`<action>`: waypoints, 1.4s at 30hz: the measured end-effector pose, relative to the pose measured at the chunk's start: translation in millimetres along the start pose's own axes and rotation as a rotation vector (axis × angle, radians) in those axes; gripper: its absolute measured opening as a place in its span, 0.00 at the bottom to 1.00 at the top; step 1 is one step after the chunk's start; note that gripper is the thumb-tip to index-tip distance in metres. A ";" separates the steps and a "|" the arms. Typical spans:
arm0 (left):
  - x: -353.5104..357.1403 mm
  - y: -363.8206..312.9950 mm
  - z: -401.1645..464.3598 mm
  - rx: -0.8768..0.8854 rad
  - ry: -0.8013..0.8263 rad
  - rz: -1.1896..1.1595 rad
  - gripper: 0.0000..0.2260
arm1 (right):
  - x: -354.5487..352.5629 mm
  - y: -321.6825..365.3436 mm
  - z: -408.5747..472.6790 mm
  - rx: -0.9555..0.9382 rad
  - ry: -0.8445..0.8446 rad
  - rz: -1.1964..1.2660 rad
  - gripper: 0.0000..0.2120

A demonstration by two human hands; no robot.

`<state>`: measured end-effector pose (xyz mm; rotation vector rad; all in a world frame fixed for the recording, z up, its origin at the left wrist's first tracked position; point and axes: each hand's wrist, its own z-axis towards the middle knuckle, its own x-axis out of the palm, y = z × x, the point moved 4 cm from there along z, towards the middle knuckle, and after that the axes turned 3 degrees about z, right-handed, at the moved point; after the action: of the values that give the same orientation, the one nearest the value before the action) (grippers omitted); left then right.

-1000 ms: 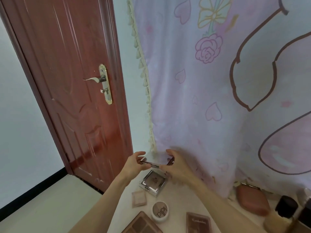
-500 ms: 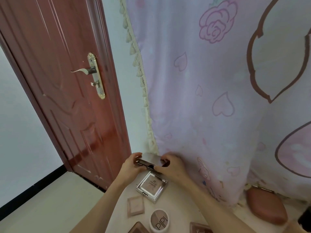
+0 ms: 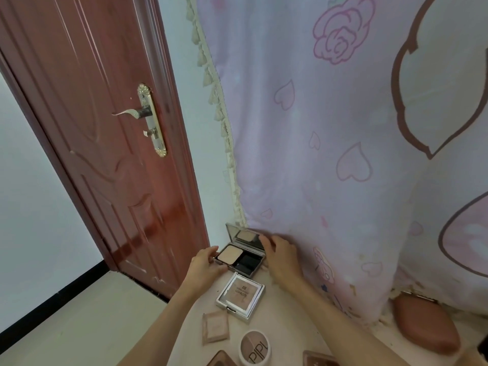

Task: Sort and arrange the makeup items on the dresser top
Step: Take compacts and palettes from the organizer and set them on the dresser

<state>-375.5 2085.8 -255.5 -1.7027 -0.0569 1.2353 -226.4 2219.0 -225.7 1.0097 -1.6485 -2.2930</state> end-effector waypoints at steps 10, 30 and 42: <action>-0.3 1.3 -4.3 0.014 0.025 0.053 0.23 | 11.6 -8.0 9.2 0.063 -0.106 -0.060 0.19; -4.4 -4.9 -13.5 0.001 0.040 0.046 0.22 | 9.2 -7.0 5.1 0.199 -0.089 0.031 0.17; -23.4 -18.1 -62.8 0.065 -0.067 0.136 0.20 | -16.6 18.4 -64.9 0.057 0.224 -0.214 0.11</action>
<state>-331.7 2040.2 -226.9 -1.6302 0.0591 1.3804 -180.2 2168.6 -213.4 1.4617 -1.5907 -2.1678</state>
